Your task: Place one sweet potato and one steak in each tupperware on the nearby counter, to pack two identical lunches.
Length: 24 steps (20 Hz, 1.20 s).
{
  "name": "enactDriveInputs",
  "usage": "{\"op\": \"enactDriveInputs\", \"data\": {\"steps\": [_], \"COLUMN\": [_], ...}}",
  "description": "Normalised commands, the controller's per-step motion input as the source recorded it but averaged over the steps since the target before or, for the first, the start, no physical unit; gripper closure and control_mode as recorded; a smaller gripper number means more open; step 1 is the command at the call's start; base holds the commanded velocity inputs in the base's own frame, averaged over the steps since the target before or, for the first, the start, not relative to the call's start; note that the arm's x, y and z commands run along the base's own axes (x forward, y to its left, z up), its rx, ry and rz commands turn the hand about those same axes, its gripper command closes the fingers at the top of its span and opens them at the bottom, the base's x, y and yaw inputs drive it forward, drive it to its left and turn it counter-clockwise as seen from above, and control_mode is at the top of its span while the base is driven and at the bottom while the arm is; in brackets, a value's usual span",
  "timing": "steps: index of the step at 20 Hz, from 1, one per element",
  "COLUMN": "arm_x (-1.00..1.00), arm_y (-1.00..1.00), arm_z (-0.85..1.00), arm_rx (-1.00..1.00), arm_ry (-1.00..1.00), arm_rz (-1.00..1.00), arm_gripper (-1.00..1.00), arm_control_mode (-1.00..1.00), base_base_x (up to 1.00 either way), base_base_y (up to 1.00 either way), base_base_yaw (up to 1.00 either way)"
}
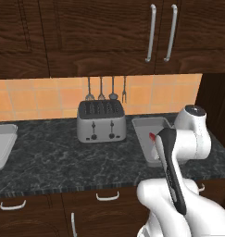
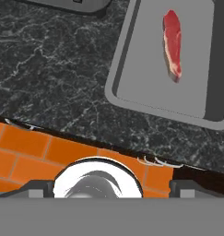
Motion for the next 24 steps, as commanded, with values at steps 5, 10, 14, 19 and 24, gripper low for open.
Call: {"op": "enactDriveInputs", "data": {"steps": [5, 10, 14, 19, 24], "arm_x": [-0.10, -0.06, 0.00, 0.00, 0.00], "arm_y": [0.11, 0.01, 0.00, 0.00, 0.00], "arm_z": [0.10, -0.02, 0.00, 0.00, 0.00], "arm_rx": [0.00, 0.00, 0.00, 0.00, 0.00], "arm_ry": [-0.06, 0.00, 0.00, 0.00, 0.00], "arm_rz": [-0.01, 0.01, 0.00, 0.00, 0.00], "arm_gripper": [-1.00, -1.00, -1.00, -1.00, -1.00], "arm_control_mode": [-1.00, 1.00, 1.00, 1.00, 1.00], "base_base_x": [0.00, -0.80, -1.00, -0.96, -0.37], "base_base_y": [0.00, 0.00, -0.09, -0.23, -0.83], "base_base_yaw": [0.00, 0.01, -0.14, -0.38, -0.41]}}
